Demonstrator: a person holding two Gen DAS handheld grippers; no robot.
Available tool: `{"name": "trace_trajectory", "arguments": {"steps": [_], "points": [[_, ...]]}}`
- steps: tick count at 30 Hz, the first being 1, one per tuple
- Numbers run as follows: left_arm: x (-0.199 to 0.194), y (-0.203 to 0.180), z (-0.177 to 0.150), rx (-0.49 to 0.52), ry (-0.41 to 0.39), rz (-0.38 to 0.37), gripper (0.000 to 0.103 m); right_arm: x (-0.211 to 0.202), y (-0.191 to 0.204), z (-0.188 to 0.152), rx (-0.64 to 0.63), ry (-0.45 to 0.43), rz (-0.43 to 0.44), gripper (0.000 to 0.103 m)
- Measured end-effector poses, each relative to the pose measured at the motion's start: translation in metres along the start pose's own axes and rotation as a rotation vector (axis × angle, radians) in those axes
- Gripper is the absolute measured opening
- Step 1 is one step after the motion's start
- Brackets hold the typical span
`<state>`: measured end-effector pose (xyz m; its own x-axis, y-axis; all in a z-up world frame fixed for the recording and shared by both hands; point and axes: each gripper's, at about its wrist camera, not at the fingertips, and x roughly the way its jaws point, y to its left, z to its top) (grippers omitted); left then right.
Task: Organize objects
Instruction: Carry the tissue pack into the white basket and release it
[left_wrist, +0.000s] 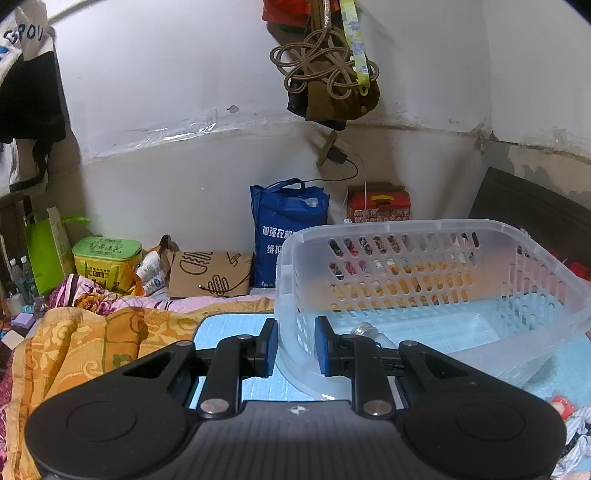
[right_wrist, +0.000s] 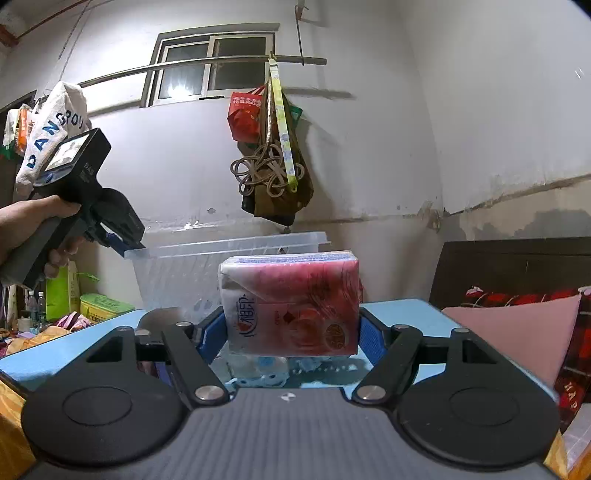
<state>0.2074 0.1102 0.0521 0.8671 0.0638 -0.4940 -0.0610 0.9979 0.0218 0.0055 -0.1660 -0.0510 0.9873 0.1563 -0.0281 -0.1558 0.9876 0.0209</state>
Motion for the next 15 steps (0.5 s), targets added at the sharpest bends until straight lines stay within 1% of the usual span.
{"name": "trace_trajectory", "arguments": {"steps": [6,11,15], "points": [[-0.002,0.000,0.001,-0.004,0.003,-0.003,0.025,0.004,-0.009,0.011,0.009,-0.007,0.003,0.075],[-0.002,0.000,0.000,-0.004,0.002,-0.003,0.026,0.012,-0.018,0.022,0.039,0.012,0.024,0.075],[-0.003,0.001,-0.001,-0.007,0.001,-0.011,0.026,0.022,-0.021,0.034,0.039,0.027,0.041,0.075]]}}
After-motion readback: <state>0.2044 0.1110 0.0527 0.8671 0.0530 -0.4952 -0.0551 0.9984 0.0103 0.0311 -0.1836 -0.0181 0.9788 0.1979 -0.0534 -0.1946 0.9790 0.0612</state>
